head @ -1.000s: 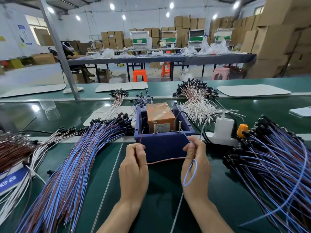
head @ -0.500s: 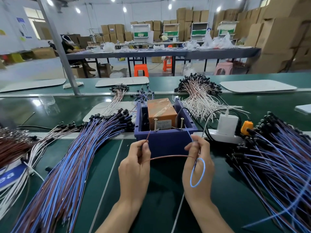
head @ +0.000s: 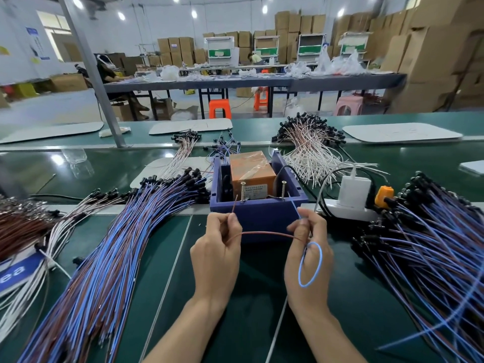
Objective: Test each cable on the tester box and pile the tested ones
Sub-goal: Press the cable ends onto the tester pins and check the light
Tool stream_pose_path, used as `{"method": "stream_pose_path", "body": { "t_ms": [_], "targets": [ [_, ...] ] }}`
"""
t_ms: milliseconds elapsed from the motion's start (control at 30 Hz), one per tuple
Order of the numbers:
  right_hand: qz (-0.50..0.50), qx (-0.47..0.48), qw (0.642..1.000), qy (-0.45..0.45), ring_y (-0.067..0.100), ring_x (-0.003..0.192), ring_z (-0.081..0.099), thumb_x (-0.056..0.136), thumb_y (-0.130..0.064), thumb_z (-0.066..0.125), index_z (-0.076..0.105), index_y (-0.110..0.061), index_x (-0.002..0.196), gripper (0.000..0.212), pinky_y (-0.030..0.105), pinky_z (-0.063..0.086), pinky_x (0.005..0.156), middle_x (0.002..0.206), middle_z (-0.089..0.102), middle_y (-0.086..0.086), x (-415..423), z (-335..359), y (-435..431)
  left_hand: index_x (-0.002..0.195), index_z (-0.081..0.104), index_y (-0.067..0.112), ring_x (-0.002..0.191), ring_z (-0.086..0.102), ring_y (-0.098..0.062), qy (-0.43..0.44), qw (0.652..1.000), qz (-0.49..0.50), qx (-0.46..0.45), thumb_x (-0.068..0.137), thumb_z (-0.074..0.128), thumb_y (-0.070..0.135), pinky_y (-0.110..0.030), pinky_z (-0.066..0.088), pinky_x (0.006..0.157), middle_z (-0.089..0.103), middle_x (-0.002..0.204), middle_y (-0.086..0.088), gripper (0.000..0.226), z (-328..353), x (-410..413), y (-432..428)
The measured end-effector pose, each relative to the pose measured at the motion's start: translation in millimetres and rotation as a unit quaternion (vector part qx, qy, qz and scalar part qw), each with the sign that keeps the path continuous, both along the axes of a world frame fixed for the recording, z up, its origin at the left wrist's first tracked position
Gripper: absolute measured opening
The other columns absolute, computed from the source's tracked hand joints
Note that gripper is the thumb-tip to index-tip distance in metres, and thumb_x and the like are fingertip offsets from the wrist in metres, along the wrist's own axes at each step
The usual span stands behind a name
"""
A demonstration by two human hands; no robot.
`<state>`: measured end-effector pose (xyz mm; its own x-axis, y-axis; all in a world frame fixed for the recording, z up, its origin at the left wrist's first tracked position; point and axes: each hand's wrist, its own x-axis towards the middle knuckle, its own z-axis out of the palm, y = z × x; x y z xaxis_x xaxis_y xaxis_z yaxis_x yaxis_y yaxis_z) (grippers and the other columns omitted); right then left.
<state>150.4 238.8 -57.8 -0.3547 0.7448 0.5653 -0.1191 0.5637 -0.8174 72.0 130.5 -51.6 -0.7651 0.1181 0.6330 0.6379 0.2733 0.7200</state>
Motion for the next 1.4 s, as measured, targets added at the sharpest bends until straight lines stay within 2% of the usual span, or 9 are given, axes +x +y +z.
{"method": "stream_pose_path", "body": {
  "t_ms": [100, 167, 467, 600, 800, 1100, 1400],
  "targets": [
    [0.002, -0.004, 1.000, -0.001, 0.005, 0.081, 0.062, 0.107, -0.030, 0.035, 0.050, -0.038, 0.117, 0.019, 0.011, 0.043, 0.068, 0.088, 0.063, -0.018, 0.3, -0.4, -0.6, 0.088, 0.050, 0.026, 0.057, 0.056, -0.018, 0.003, 1.000, -0.007, -0.005, 0.099, 0.041, 0.049, -0.044, 0.048, 0.054, 0.063, 0.069, 0.013, 0.028, -0.5, -1.0, 1.1],
    [0.003, -0.002, 1.000, -0.001, 0.005, 0.082, 0.062, 0.107, -0.030, 0.035, 0.050, -0.039, 0.117, 0.020, 0.011, 0.043, 0.069, 0.090, 0.063, -0.018, 1.0, 0.1, -0.4, 0.088, 0.050, 0.026, 0.057, 0.056, -0.018, 0.003, 1.000, -0.009, -0.002, 0.100, 0.040, 0.050, -0.046, 0.048, 0.054, 0.063, 0.072, 0.013, 0.028, -1.1, -2.1, 1.7],
    [0.006, 0.001, 1.000, -0.014, 0.004, 0.083, 0.062, 0.107, -0.035, 0.034, 0.049, -0.039, 0.116, 0.019, 0.010, 0.042, 0.068, 0.098, 0.061, -0.021, 0.3, -0.1, -0.1, 0.087, 0.046, 0.032, 0.058, 0.056, -0.016, -0.003, 1.000, -0.009, 0.002, 0.098, 0.040, 0.051, -0.044, 0.048, 0.057, 0.063, 0.069, 0.014, 0.023, -1.6, -3.4, 2.8],
    [0.010, -0.001, 1.000, -0.013, 0.007, 0.081, 0.062, 0.107, -0.036, 0.034, 0.049, -0.042, 0.116, 0.019, 0.013, 0.043, 0.067, 0.098, 0.061, -0.019, 0.8, -0.1, -0.7, 0.088, 0.050, 0.025, 0.055, 0.054, -0.017, 0.004, 1.000, -0.012, -0.012, 0.099, 0.042, 0.047, -0.045, 0.049, 0.055, 0.061, 0.064, 0.013, 0.026, -1.7, -3.5, 3.0],
    [0.002, -0.004, 1.000, -0.016, 0.008, 0.078, 0.063, 0.104, -0.036, 0.035, 0.049, -0.046, 0.115, 0.021, 0.021, 0.044, 0.066, 0.095, 0.063, -0.020, -0.7, -2.7, -0.5, 0.091, 0.055, 0.016, 0.060, 0.061, -0.027, -0.003, 1.000, -0.021, -0.020, 0.100, 0.047, 0.040, -0.049, 0.051, 0.058, 0.065, 0.068, 0.009, 0.027, -1.5, -3.1, 2.5],
    [0.001, -0.002, 1.000, -0.017, 0.009, 0.073, 0.062, 0.103, -0.038, 0.034, 0.049, -0.047, 0.115, 0.021, 0.030, 0.047, 0.066, 0.096, 0.063, -0.020, -0.7, -3.0, -0.6, 0.090, 0.054, 0.020, 0.057, 0.058, -0.018, -0.006, 0.999, -0.029, -0.015, 0.099, 0.040, 0.051, -0.048, 0.051, 0.056, 0.064, 0.066, 0.011, 0.035, -1.4, -2.8, 1.9],
    [0.003, 0.002, 1.000, -0.020, 0.008, 0.081, 0.064, 0.104, -0.039, 0.033, 0.046, -0.054, 0.115, 0.023, 0.024, 0.047, 0.069, 0.094, 0.064, -0.019, -0.6, -4.5, 0.7, 0.089, 0.055, 0.018, 0.058, 0.059, -0.020, -0.005, 1.000, -0.021, -0.013, 0.098, 0.040, 0.051, -0.047, 0.051, 0.058, 0.064, 0.066, 0.011, 0.036, -1.2, -2.5, 2.6]
  ]
}}
